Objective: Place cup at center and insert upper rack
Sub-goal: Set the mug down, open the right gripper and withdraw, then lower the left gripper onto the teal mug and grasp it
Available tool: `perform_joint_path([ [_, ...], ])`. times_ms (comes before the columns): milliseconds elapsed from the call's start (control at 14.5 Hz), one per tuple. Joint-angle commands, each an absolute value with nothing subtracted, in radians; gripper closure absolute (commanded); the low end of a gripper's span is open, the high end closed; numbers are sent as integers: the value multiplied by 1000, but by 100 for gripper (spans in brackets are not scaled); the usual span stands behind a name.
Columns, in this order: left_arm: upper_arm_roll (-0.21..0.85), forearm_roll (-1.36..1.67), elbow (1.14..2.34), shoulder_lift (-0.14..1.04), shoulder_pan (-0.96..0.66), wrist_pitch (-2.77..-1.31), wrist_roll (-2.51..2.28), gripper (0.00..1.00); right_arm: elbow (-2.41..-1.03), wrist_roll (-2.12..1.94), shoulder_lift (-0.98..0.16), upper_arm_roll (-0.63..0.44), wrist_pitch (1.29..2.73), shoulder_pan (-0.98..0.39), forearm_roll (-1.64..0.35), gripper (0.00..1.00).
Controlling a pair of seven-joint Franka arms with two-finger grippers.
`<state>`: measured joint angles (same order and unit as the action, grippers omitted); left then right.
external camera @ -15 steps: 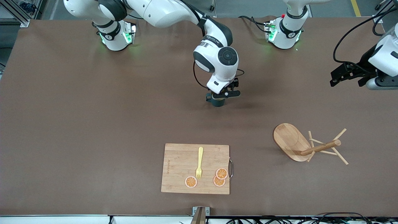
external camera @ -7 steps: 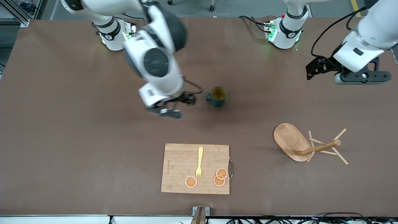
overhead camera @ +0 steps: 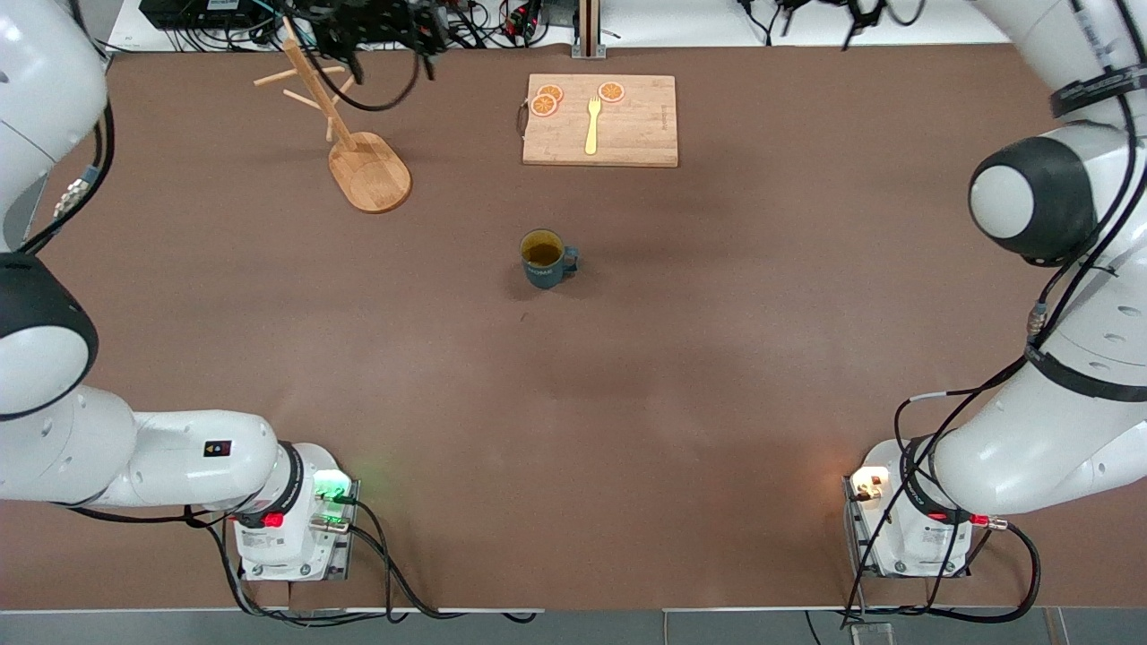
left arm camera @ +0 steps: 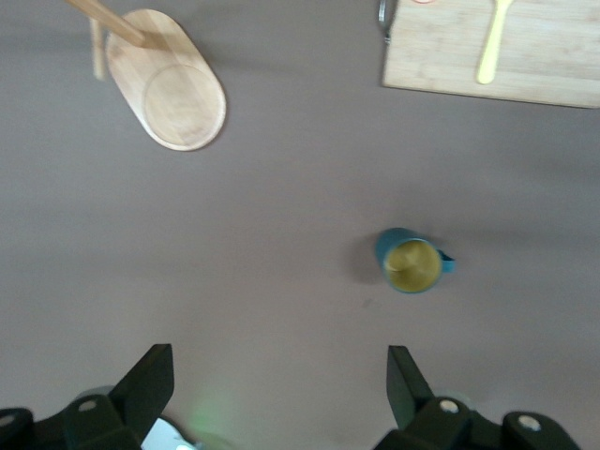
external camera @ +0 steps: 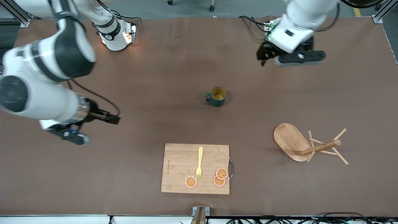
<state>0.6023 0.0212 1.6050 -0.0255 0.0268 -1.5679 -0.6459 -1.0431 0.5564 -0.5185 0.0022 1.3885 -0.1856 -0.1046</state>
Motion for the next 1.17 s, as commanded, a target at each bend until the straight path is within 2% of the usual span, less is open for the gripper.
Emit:
perform_joint_path([
  [0,721,-1,1591,27,32,-1646,-821,0,-1089,428,-460,8,1388,-121,-94,0],
  [206,805,-62,1592,83,-15,-1759,-1029,0,-1091,245,-416,0,1388,-33,-80,0],
  [481,810,-300,1594,185,-219,-1844,-1357,0,-1216,111,-276,-21,1431,26,-35,0],
  [688,810,-475,1606,271,-345,-1850,-1573,0,-1354,-40,-181,-12,1554,80,-26,0],
  [1100,808,-935,1687,501,-560,-1858,-2003,0,-1429,-41,-109,-12,1558,77,-26,0],
])
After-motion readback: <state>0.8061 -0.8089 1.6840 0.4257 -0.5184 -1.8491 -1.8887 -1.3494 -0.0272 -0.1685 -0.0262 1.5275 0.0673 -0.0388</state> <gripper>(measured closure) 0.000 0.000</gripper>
